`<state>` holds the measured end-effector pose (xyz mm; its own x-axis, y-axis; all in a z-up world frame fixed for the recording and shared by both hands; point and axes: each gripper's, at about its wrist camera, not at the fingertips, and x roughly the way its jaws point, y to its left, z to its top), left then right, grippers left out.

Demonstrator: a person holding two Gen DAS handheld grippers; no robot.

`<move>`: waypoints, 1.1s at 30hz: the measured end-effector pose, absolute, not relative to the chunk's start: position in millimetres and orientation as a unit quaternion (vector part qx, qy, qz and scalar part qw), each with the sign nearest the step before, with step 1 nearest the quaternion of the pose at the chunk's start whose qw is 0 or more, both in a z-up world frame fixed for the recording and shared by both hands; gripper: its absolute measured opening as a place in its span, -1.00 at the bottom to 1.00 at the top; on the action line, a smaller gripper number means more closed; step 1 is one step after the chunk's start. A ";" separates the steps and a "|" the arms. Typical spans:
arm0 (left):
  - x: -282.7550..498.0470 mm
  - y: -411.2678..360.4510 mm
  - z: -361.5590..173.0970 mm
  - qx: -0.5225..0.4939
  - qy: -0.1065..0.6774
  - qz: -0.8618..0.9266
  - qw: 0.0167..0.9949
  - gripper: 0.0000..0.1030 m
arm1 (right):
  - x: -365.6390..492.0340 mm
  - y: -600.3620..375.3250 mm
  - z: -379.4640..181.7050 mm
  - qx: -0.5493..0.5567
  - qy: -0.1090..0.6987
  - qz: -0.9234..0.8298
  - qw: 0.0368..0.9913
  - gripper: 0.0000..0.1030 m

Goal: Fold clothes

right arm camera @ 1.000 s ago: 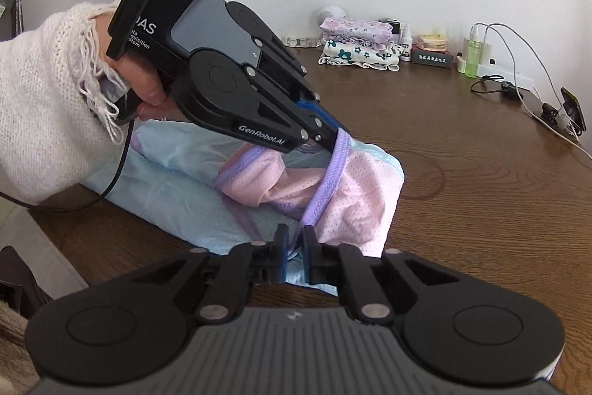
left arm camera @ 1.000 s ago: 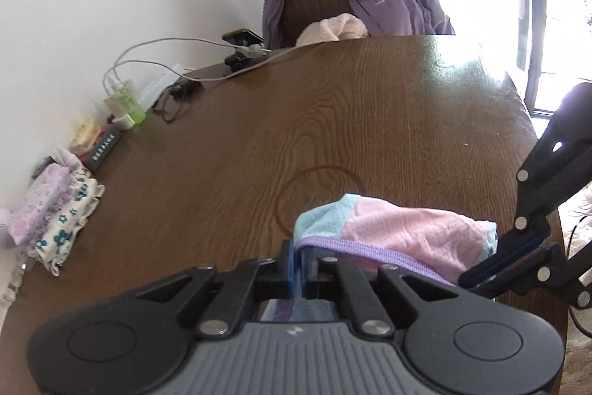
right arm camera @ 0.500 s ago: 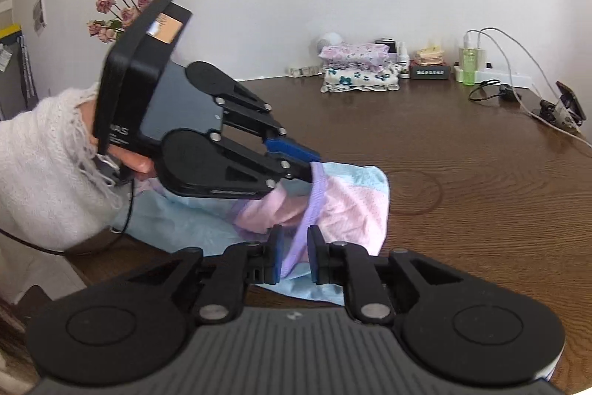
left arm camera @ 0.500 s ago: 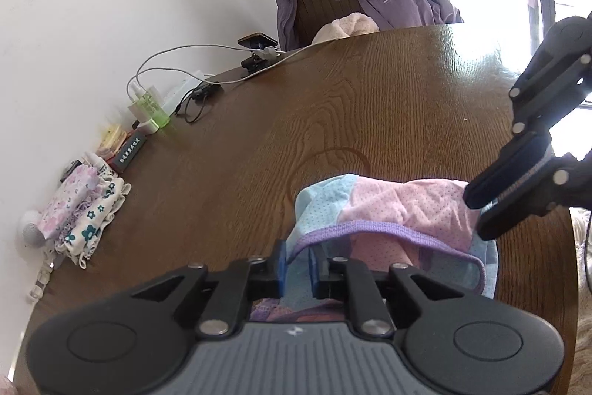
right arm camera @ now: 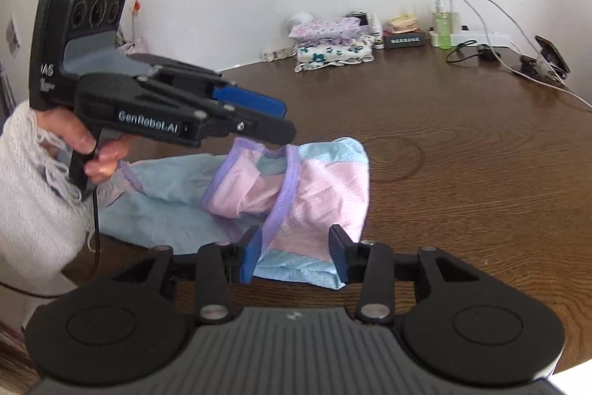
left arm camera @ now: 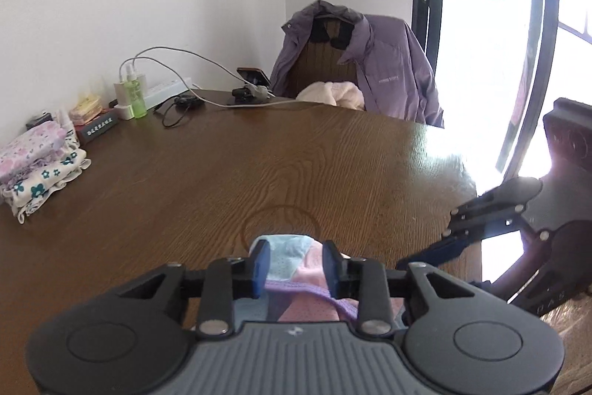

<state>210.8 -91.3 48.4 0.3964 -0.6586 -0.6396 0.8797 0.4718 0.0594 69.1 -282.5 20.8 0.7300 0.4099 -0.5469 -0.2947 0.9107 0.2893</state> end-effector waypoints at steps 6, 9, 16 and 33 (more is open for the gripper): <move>206.5 -102.1 12.5 0.249 0.301 -0.468 0.793 -0.70 | 96.7 -319.2 3.0 0.231 0.347 0.169 0.893 -0.16; 211.3 -91.0 8.3 0.206 0.311 -0.461 0.805 -0.64 | 114.5 -323.2 -5.0 0.276 0.355 0.171 0.876 -0.29; 215.7 -71.3 -0.4 0.139 0.309 -0.459 0.821 -0.63 | 117.5 -319.7 -8.9 0.301 0.354 0.161 0.871 -0.31; 217.7 -62.4 -5.6 0.098 0.306 -0.457 0.830 -0.60 | 122.7 -318.6 -8.0 0.340 0.379 0.147 0.848 -0.31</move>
